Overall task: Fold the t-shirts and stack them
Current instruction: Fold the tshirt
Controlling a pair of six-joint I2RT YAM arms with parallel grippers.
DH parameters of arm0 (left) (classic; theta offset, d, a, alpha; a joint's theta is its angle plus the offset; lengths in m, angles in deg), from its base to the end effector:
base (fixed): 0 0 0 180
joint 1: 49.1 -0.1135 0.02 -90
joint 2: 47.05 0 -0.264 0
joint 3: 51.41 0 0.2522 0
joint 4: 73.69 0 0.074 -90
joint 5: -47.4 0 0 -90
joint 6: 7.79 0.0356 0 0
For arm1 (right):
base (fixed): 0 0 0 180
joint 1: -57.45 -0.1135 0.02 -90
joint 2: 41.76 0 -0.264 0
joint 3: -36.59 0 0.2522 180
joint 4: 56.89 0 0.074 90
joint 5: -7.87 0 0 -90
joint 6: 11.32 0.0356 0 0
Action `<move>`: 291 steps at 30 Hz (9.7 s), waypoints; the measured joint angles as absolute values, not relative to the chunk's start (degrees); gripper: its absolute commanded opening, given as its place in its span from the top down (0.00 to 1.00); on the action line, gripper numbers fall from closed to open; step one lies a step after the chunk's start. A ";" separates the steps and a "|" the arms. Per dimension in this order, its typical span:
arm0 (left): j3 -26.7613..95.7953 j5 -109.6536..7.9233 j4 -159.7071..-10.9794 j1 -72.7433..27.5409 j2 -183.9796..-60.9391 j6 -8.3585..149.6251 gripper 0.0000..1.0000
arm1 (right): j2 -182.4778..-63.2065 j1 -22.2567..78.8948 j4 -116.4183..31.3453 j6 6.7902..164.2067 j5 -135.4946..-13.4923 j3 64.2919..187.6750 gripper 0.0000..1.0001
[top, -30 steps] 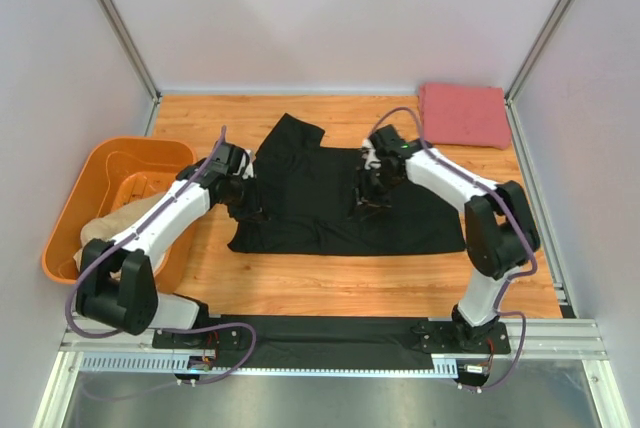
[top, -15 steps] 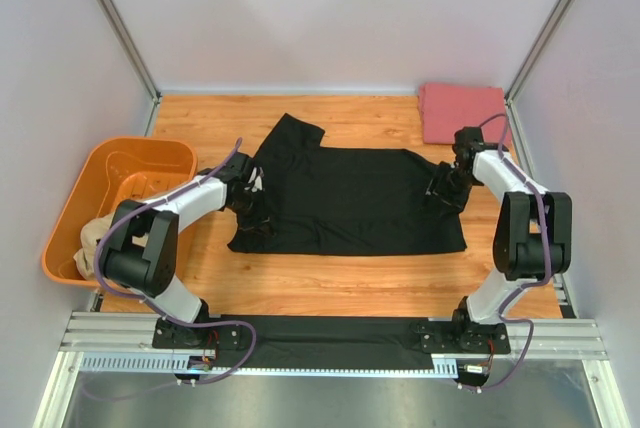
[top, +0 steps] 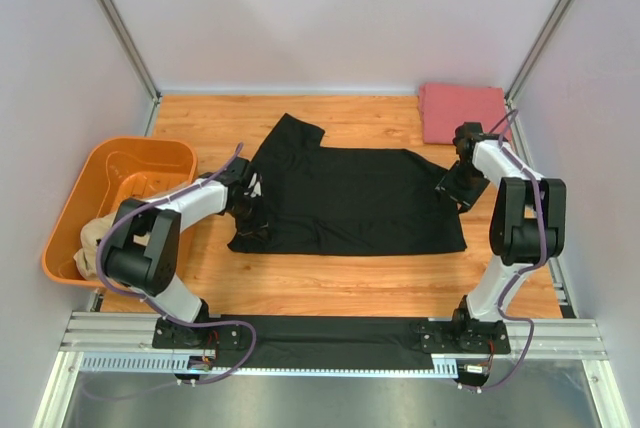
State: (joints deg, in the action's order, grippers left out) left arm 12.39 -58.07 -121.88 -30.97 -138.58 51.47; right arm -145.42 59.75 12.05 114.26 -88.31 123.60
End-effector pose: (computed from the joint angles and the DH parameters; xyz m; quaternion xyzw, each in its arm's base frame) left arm 0.2599 -0.0951 0.1550 -0.0916 0.9793 -0.1719 0.0553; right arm 0.3320 -0.0172 0.1887 0.3258 0.9431 -0.0406 0.0522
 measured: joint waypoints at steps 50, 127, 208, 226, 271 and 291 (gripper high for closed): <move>15.60 -57.91 -124.55 -31.08 -142.82 51.49 0.73 | -147.28 67.01 10.80 126.74 -85.07 120.48 0.86; 44.39 -55.29 -128.85 -30.93 -145.16 52.24 0.62 | -144.83 70.48 -7.82 149.05 -68.77 121.37 0.51; 68.36 -63.99 -130.73 -39.82 -166.62 60.87 0.53 | -162.55 66.64 -6.34 150.98 -61.32 137.85 0.92; 74.42 -40.43 -134.41 -40.52 -179.21 63.93 0.51 | -164.54 70.77 -17.05 141.12 -51.83 131.38 0.80; 75.49 -60.71 -132.92 -43.49 -181.03 69.50 0.58 | -140.78 71.42 -0.04 108.73 -70.17 114.05 0.45; 75.71 -64.84 -130.78 -43.47 -183.04 67.89 0.66 | -157.29 57.09 5.73 87.52 -85.38 144.00 0.61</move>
